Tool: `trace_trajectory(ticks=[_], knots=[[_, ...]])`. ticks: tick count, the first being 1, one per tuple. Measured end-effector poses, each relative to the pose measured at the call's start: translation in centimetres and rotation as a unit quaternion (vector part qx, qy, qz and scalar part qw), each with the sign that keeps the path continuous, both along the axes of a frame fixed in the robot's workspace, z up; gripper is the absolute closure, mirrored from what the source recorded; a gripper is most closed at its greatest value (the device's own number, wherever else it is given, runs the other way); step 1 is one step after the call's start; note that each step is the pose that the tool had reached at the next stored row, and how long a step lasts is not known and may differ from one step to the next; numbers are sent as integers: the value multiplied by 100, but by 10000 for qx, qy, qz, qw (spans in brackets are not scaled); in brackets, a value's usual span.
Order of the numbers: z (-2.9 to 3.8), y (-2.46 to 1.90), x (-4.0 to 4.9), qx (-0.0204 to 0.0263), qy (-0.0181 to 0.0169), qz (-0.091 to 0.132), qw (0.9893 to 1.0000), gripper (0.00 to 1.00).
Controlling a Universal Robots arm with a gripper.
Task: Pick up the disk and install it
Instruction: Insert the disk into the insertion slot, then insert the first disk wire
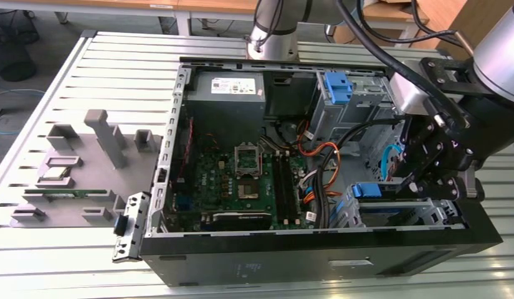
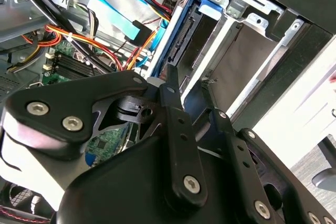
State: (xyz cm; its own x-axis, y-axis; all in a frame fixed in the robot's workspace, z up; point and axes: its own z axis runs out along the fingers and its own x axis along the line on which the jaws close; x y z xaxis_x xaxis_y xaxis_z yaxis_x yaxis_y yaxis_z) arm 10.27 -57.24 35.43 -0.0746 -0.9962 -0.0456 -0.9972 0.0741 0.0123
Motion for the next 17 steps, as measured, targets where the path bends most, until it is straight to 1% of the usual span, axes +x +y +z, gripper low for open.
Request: trace_trajectory(ticks=[4,6,13,17], knots=[[10,1,0,4,0,0,10000,68],[27,3,0,2,0,0,10000,68],[31,4,0,2,0,0,10000,68],[29,23,0,15,0,0,10000,68]])
